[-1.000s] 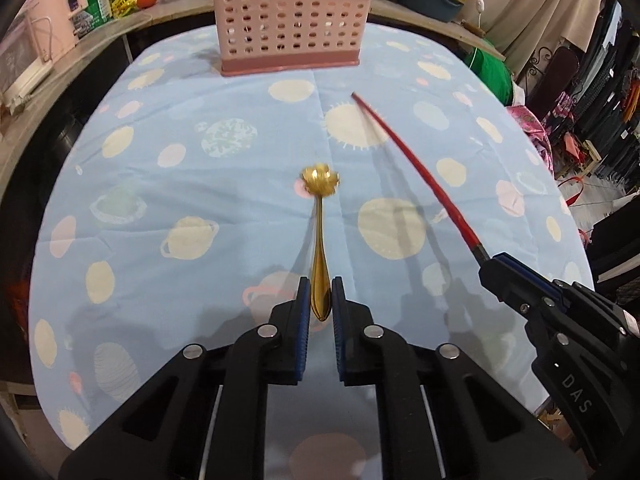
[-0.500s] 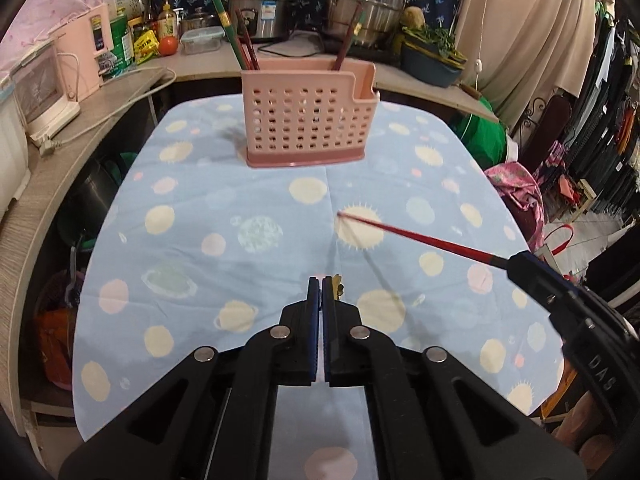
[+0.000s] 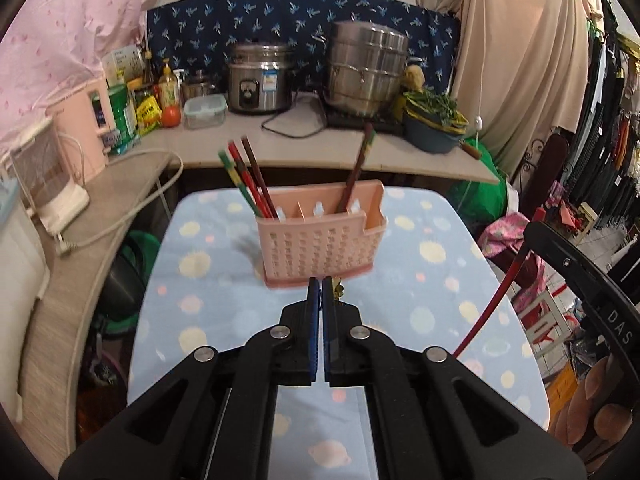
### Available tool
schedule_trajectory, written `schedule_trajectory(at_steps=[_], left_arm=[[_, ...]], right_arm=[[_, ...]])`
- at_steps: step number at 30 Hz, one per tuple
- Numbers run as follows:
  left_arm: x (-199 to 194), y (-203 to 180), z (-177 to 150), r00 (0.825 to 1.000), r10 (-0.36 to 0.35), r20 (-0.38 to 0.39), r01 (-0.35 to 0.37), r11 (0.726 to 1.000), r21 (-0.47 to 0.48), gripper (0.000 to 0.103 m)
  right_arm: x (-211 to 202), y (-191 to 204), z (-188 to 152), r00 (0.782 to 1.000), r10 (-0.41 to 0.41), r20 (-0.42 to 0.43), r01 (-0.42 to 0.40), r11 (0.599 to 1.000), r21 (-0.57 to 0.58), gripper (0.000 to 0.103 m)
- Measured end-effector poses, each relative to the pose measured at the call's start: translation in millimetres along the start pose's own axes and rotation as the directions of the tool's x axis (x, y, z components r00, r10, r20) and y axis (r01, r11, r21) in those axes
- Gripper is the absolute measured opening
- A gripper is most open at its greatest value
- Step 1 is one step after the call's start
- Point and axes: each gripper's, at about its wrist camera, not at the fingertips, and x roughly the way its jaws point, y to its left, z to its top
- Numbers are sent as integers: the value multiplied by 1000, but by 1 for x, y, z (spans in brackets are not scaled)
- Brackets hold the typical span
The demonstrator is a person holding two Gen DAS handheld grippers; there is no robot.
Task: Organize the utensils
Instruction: 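Lift and carry the chopstick and spoon over the pink basket, then open both grippers to drop the chopstick and spoon into the basket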
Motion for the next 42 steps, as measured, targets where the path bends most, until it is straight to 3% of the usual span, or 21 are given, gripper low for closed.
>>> schedule_trajectory(at_steps=[11, 18, 25, 32, 35, 37, 42], left_arm=[[40, 19, 90, 996, 82, 19, -83, 996, 17, 1], [76, 22, 99, 994, 109, -26, -108, 994, 30, 1], [110, 22, 83, 991, 101, -86, -99, 995, 31, 1], [122, 25, 74, 994, 73, -78, -73, 997, 4, 3], [120, 25, 73, 995, 76, -67, -77, 997, -8, 21], [113, 25, 72, 996, 83, -38, -83, 996, -20, 44], [93, 19, 67, 994, 110, 24, -110, 994, -11, 48]], right_arm=[[54, 5, 95, 987, 16, 162, -21, 999, 27, 7], [93, 12, 128, 974, 7, 227, -12, 1000, 22, 7], [149, 7, 103, 993, -5, 119, 3, 1000, 19, 7], [178, 7, 71, 1000, 7, -6, -7, 1000, -5, 8], [175, 9, 66, 1000, 4, -15, -4, 1000, -23, 21], [168, 9, 64, 1000, 3, -11, -4, 1000, -23, 33], [146, 7, 61, 1000, 1, -14, -1, 1000, -15, 42]])
